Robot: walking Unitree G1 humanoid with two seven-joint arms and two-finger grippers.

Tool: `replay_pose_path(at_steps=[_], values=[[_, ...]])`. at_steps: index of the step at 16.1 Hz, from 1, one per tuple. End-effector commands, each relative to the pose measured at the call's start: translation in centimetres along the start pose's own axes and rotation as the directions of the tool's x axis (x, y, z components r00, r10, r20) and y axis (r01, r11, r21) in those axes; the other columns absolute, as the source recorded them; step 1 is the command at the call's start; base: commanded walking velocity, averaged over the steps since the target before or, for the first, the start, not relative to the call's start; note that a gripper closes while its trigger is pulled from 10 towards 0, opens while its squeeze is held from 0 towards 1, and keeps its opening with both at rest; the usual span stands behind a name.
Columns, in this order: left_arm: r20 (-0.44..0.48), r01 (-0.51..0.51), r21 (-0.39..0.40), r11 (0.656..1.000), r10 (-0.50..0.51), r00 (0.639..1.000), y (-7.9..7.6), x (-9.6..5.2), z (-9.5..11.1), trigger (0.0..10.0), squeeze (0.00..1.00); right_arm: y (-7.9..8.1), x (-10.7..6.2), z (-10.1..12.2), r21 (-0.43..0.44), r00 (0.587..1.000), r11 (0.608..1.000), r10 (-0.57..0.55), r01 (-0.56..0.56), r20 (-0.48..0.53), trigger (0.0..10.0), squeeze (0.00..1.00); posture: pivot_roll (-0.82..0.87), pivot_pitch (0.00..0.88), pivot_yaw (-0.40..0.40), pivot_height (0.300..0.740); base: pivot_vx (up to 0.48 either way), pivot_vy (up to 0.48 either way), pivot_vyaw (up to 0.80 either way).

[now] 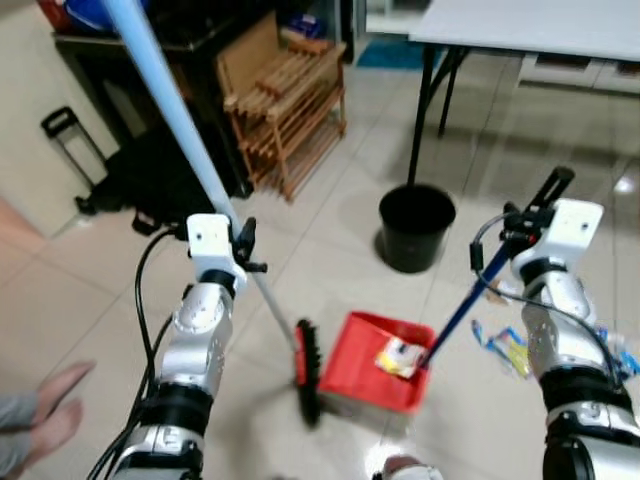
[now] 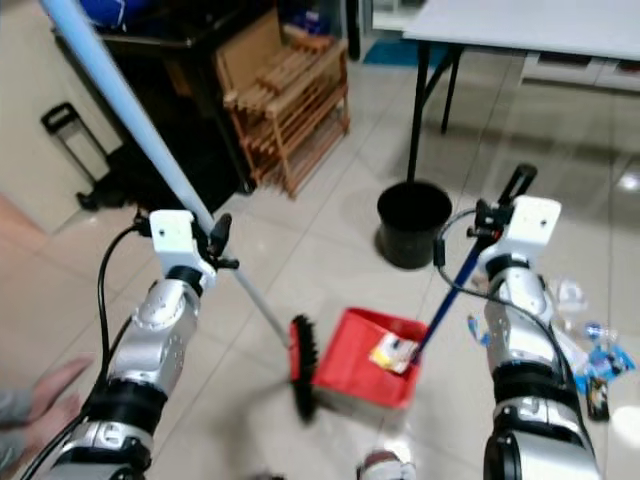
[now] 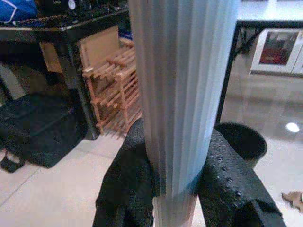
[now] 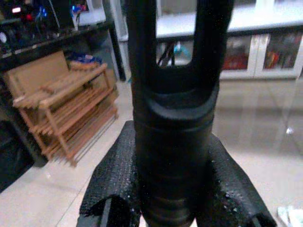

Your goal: Sweep floor

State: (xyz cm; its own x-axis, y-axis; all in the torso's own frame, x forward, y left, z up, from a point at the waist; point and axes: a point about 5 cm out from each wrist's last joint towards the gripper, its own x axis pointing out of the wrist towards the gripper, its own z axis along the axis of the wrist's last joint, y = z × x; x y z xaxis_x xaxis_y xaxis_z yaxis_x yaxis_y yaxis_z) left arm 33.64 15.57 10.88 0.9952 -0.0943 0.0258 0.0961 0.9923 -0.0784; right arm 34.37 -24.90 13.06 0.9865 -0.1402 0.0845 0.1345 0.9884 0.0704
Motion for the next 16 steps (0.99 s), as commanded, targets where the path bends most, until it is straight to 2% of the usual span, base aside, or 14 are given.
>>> replay_pose_path(at_steps=[1, 8, 16], values=[[0.050, -0.053, 0.046, 0.998, 0.051, 0.997, 2.1, 0.3, 1.5, 10.0, 0.00, 2.0, 0.4, 0.6, 0.046, 0.998, 0.998, 0.039, -0.041, 0.048, 10.0, 0.00, -0.25, 0.044, 0.156, 0.740, 0.461, 0.000, 0.00], [0.055, -0.009, 0.058, 0.998, 0.006, 0.998, 1.5, 1.4, 2.0, 10.0, 0.00, 1.7, 0.6, 0.7, 0.059, 0.998, 0.998, 0.011, -0.015, 0.066, 10.0, 0.00, -0.27, 0.000, 0.177, 0.740, 0.456, 0.000, 0.00], [0.042, -0.014, 0.051, 0.999, 0.012, 0.999, 1.4, 1.3, 1.4, 10.0, 0.00, 2.1, 0.8, 0.8, 0.058, 0.997, 0.998, 0.023, -0.027, 0.071, 10.0, 0.00, -0.26, 0.000, 0.171, 0.740, 0.457, 0.000, 0.00]])
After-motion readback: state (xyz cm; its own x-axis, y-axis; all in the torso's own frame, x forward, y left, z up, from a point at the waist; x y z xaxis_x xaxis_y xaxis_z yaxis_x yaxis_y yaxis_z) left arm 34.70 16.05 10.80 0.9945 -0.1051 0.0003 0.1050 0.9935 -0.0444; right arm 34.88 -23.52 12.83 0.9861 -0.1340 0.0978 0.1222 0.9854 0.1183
